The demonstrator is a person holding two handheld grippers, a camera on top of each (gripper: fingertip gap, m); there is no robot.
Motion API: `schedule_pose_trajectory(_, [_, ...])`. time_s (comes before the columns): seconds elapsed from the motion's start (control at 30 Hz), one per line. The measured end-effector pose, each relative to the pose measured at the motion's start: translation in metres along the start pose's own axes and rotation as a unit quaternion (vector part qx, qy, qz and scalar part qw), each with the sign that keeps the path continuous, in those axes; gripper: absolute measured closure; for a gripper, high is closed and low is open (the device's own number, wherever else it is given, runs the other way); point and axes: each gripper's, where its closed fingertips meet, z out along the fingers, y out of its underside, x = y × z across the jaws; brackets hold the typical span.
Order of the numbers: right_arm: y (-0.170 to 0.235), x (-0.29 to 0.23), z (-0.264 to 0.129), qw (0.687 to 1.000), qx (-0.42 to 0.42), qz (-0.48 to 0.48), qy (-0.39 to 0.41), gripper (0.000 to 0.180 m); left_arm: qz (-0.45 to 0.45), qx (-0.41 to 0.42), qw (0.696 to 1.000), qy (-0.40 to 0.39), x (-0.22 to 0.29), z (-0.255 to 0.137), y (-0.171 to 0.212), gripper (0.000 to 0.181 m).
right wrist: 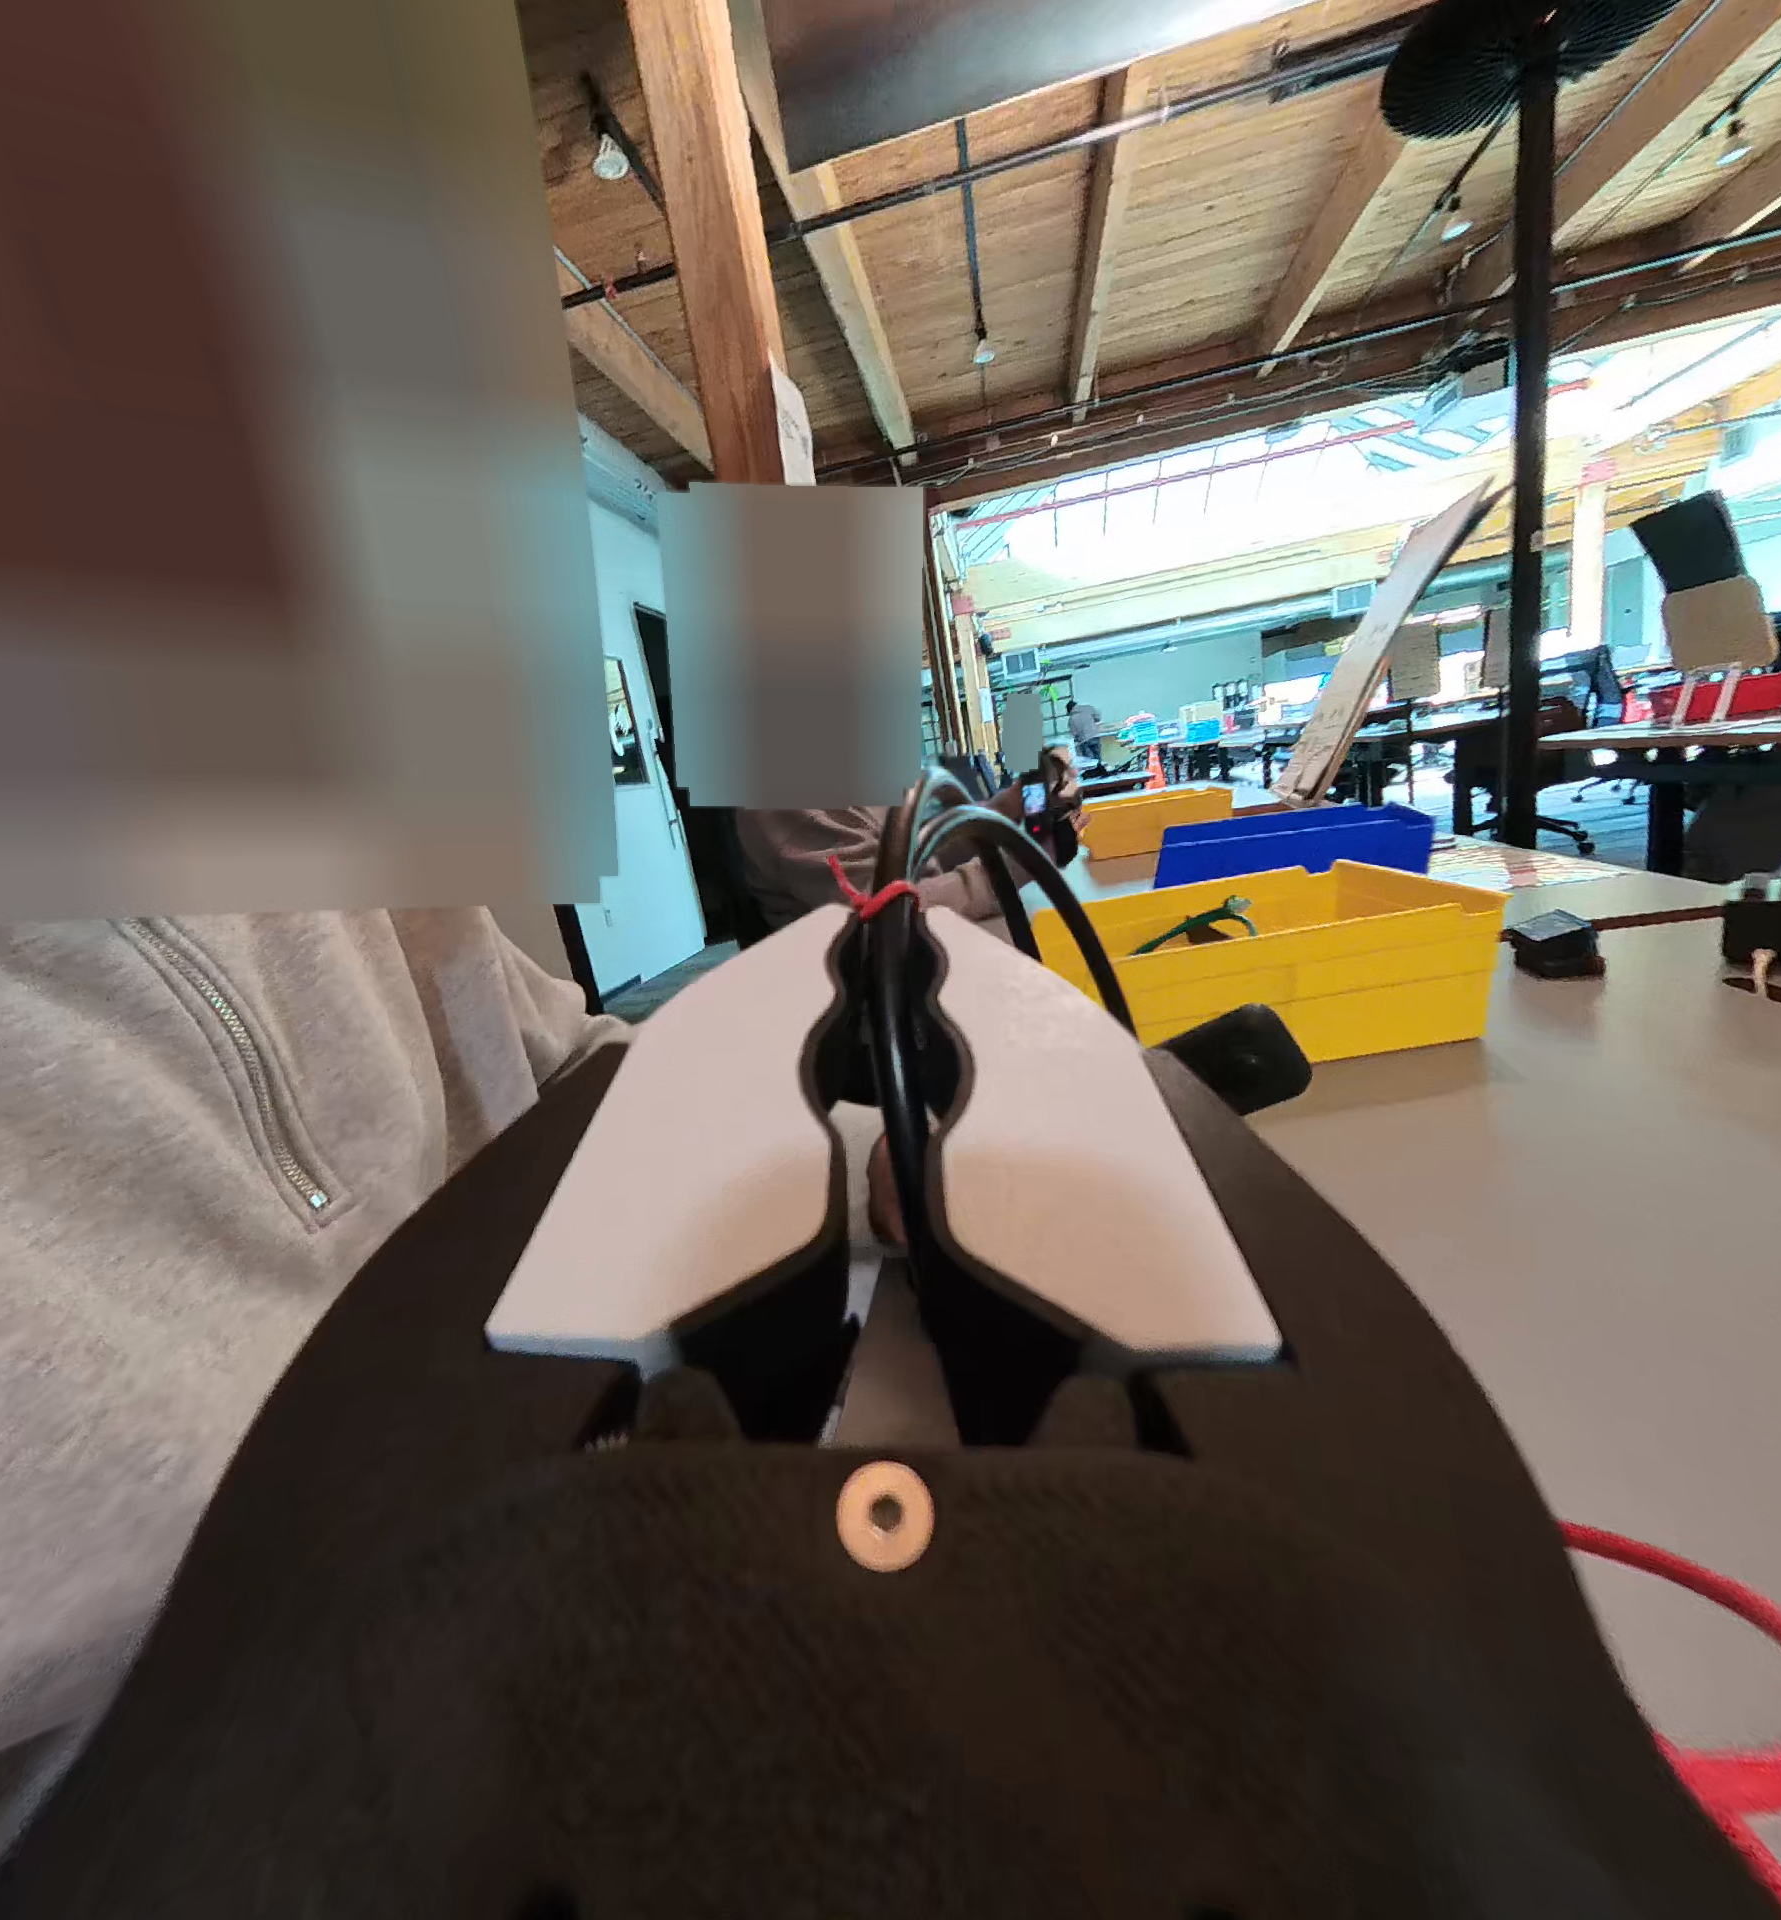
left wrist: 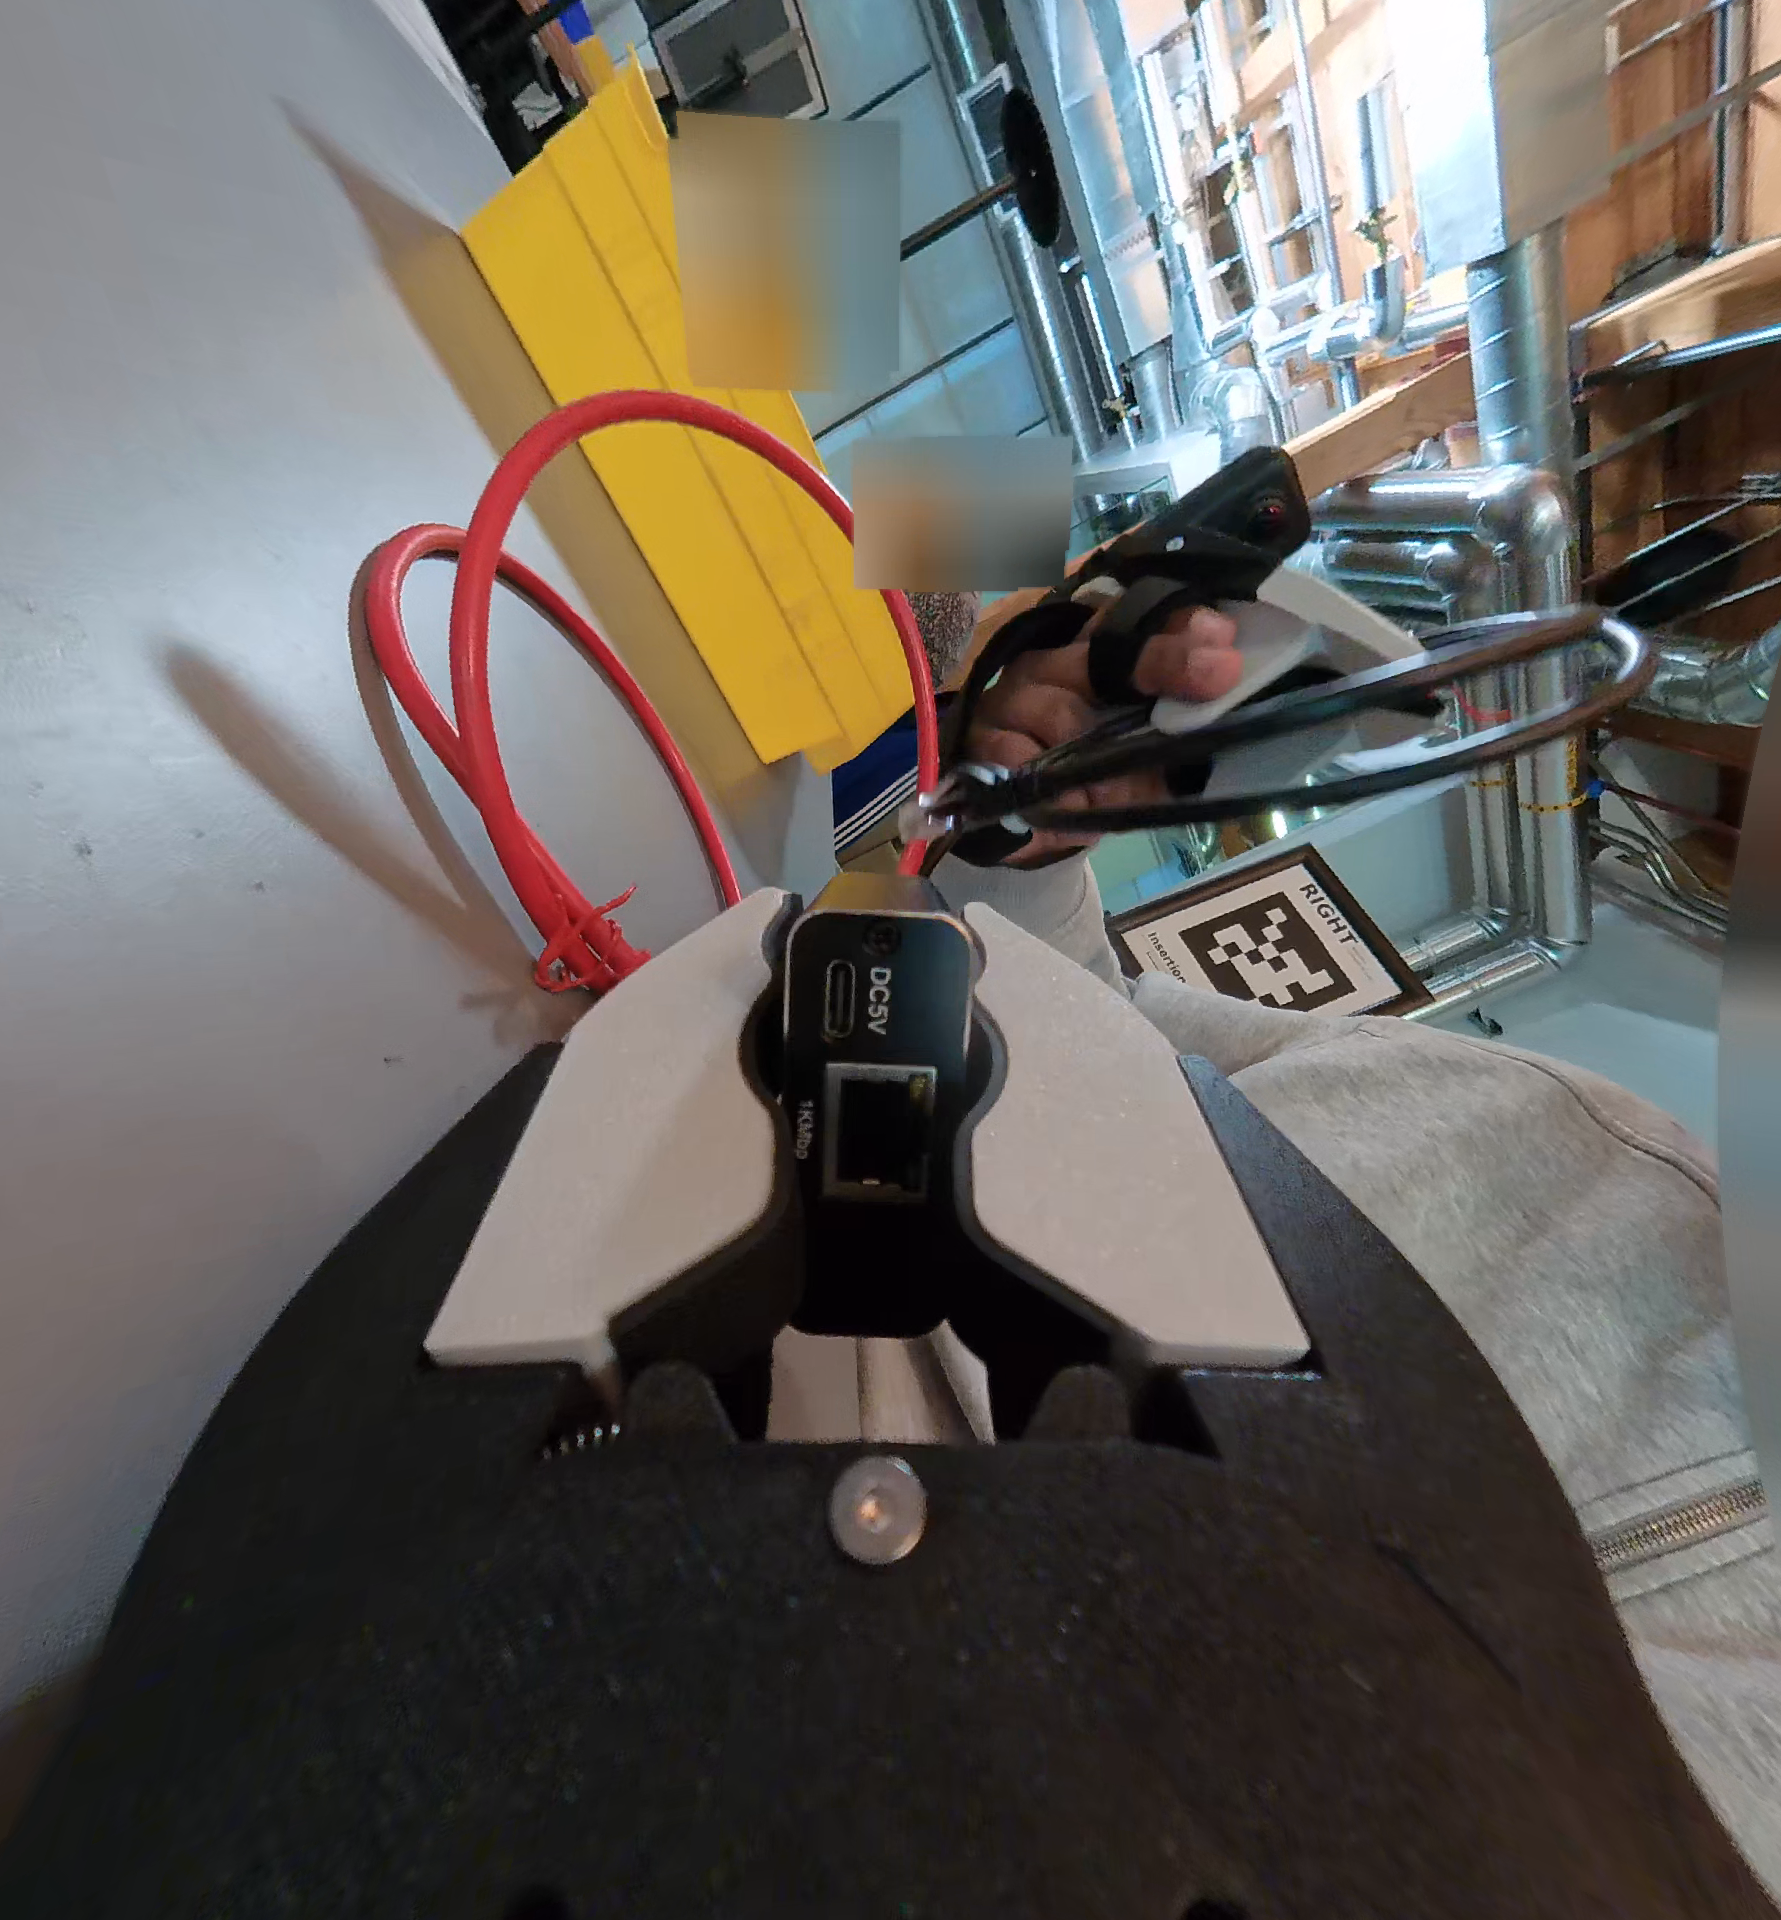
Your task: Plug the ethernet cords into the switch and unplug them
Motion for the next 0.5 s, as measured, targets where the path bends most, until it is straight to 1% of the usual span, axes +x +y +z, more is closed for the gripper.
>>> schedule_pose_trajectory(0.17, [0.021,-0.016,0.02,0.998,-0.058,-0.012,-0.027,0.171,0.009,0.006,1.0,0.002,0.001,-0.001,-0.002,0.155])
schedule_pose_trajectory(0.27, [0.017,-0.012,0.025,0.999,-0.042,0.001,-0.004,0.171,0.008,0.01,1.0,0.006,0.002,-0.002,-0.003,0.155])
schedule_pose_trajectory(0.3, [0.012,-0.004,0.024,0.999,-0.022,0.02,0.017,0.171,0.007,0.012,1.0,0.008,0.002,-0.002,-0.004,0.155])
schedule_pose_trajectory(0.37, [0.008,0.023,0.015,0.993,0.016,0.086,0.083,0.171,0.004,0.016,1.0,0.008,0.002,-0.003,-0.005,0.155])
schedule_pose_trajectory(0.43, [0.01,0.053,-0.002,0.972,0.057,0.172,0.15,0.172,0.005,0.018,1.0,0.005,0.001,-0.004,-0.005,0.155])
schedule_pose_trajectory(0.5, [0.021,0.081,-0.026,0.939,0.098,0.258,0.207,0.172,0.005,0.017,1.0,0.0,0.0,-0.004,-0.005,0.155])
